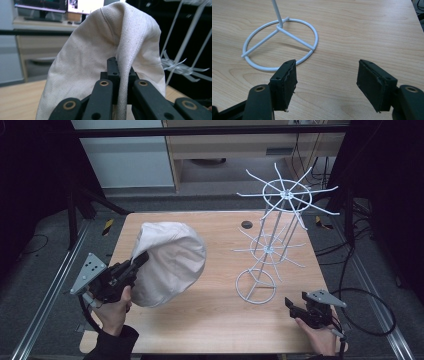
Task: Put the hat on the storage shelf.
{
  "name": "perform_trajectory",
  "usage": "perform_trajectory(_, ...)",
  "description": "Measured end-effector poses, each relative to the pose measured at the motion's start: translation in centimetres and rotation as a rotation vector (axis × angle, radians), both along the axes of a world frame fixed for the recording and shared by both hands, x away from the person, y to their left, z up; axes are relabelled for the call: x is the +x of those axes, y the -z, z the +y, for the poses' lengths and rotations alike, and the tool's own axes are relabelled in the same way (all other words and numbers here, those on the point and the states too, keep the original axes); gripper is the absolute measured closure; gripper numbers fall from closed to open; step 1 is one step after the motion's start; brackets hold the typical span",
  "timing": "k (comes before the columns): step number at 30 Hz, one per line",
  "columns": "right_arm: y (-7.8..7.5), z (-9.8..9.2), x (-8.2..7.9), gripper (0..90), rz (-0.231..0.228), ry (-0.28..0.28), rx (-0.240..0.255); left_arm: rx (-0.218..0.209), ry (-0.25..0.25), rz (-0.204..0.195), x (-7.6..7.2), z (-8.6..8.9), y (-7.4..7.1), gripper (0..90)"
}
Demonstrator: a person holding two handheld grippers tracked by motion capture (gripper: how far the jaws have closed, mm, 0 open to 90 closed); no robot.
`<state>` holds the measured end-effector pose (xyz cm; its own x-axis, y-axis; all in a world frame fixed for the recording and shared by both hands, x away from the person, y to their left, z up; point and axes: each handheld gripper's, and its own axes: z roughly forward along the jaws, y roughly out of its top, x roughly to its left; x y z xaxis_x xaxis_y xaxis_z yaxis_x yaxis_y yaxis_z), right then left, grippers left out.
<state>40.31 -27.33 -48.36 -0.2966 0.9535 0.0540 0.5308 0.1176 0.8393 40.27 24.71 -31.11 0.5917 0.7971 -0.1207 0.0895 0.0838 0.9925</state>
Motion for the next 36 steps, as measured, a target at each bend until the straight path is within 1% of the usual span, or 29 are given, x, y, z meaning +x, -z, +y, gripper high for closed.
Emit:
perform_trajectory(2, 0.0, 0.0, 0.0, 31.4, -0.003, -0.001, -0.001, -0.032, 0.024, -0.026, -0.2, -0.4, -0.8, 87.9)
perform_trajectory(3, 0.0, -0.1, 0.0, 31.3, -0.014, -0.003, -0.011, -0.043, 0.033, -0.038, -0.2, -0.5, -1.1, 87.9)
perform_trajectory(5, 0.0, 0.0, -0.1, 30.9, -0.012, -0.001, -0.004, -0.055, 0.043, -0.055, -0.3, -0.8, -1.5, 87.9)
perform_trajectory(8, 0.0, -0.1, 0.0, 30.6, -0.024, -0.002, -0.016, -0.073, 0.059, -0.082, -0.5, -1.3, -2.1, 87.9)
perform_trajectory(10, 0.0, -0.1, 0.0, 30.4, -0.021, 0.001, -0.011, -0.087, 0.073, -0.102, -0.6, -1.8, -2.6, 87.9)
perform_trajectory(13, 0.0, -0.1, -0.1, 30.4, -0.023, 0.001, -0.013, -0.103, 0.086, -0.123, -0.7, -2.3, -3.2, 87.9)
perform_trajectory(17, 0.0, -0.1, 0.0, 30.2, -0.025, -0.001, -0.015, -0.143, 0.113, -0.154, -0.9, -3.0, -4.0, 87.9)
perform_trajectory(21, 0.0, -0.1, 0.0, 29.8, -0.027, -0.001, -0.014, -0.188, 0.150, -0.183, -1.3, -3.7, -5.0, 87.9)
perform_trajectory(31, 0.0, -0.1, 0.0, 29.3, -0.028, -0.002, -0.015, -0.246, 0.210, -0.244, -2.0, -5.6, -7.2, 87.9)
perform_trajectory(36, 0.0, -0.2, 0.0, 29.0, -0.027, -0.002, -0.014, -0.259, 0.230, -0.257, -2.3, -6.3, -7.9, 87.9)
